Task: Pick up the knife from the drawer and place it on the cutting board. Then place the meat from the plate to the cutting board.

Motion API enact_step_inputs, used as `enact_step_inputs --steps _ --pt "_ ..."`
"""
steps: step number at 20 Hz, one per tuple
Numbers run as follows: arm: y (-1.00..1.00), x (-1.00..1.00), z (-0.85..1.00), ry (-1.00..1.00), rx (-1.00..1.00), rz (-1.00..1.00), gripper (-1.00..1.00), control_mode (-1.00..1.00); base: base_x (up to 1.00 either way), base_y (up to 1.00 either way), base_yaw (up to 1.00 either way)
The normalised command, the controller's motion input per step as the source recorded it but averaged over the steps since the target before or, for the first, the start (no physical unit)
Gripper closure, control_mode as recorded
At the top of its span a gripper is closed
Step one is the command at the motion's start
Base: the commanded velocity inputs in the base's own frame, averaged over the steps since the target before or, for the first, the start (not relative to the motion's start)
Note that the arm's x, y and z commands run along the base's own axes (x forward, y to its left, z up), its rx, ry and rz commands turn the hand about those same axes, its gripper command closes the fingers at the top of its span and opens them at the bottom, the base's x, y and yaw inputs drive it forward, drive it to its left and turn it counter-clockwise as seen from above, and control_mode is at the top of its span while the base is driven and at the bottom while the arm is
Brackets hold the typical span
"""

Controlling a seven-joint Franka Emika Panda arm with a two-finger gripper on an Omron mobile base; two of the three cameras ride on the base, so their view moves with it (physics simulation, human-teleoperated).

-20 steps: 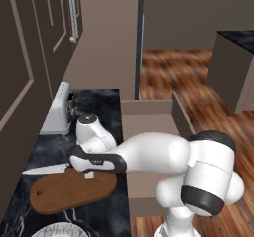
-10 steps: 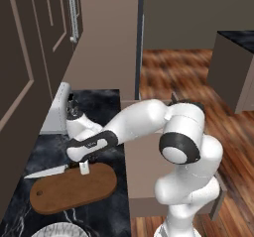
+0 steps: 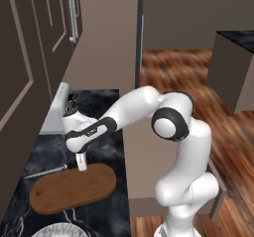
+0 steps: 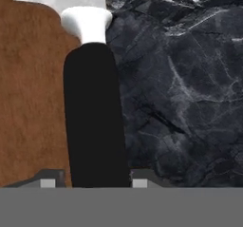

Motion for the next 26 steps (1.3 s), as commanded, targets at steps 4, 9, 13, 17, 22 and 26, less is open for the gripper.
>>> enact_step_inputs --steps 4,9,13,17,22,26 --pt "0.0 -0.18 -0.14 0.01 0.0 0.0 1.0 -1.0 0.0 0.0 0.0" --pt "0.0 -0.53 0.06 -0.13 0.02 0.0 1.0 -1.0 0.0 0.0 0.0" --pt "0.0 -0.01 0.0 -0.01 0.0 0.0 1.0 -1.0 0.0 0.0 0.0" --pt "-0.02 -0.01 0.39 -0.09 0.07 0.0 1.0 -1.0 0.0 0.0 0.0" --pt "-0.03 -0.13 0.33 -0.15 0.04 0.0 1.0 -1.0 0.0 0.0 0.0" --pt "-0.05 -0.24 0.02 -0.11 0.0 0.0 1.0 -1.0 0.0 0.0 0.0"
